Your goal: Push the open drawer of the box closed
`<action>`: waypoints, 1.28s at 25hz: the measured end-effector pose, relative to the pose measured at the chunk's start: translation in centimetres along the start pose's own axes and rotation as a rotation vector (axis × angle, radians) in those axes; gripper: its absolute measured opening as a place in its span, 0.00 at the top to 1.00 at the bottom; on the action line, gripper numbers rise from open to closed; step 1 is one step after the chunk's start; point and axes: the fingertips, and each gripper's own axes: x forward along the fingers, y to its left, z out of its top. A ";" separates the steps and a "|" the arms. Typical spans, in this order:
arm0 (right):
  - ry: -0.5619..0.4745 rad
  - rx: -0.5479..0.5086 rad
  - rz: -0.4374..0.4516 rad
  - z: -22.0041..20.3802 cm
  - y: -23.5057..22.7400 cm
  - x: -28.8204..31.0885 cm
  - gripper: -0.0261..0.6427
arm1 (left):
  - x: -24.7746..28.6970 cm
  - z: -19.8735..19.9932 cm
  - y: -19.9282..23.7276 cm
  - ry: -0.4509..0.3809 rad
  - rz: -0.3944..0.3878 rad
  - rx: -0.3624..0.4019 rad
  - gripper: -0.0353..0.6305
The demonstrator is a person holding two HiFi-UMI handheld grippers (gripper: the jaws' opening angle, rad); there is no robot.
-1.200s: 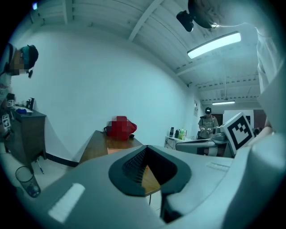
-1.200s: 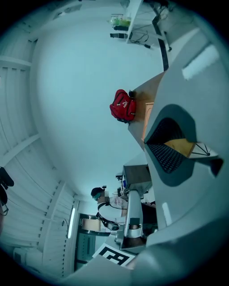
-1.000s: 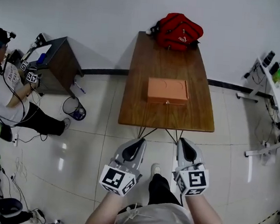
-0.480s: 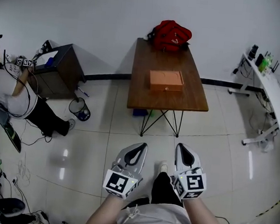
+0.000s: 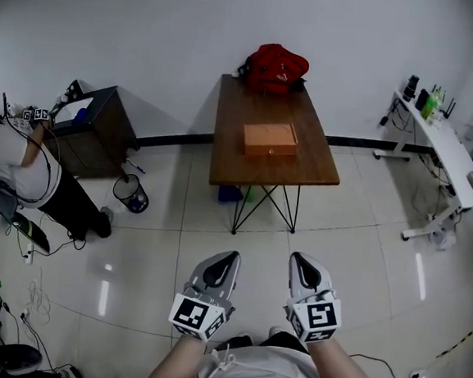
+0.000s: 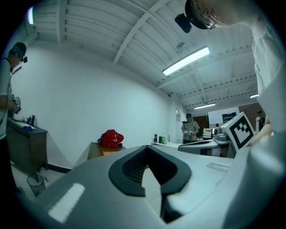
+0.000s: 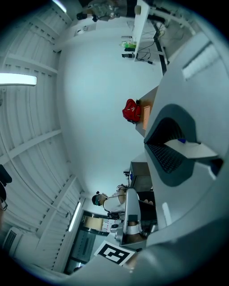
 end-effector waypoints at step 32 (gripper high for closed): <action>0.008 -0.039 0.104 0.6 -4.5 -2.1 0.96 | 2.8 0.4 -3.6 0.009 0.089 -0.070 0.94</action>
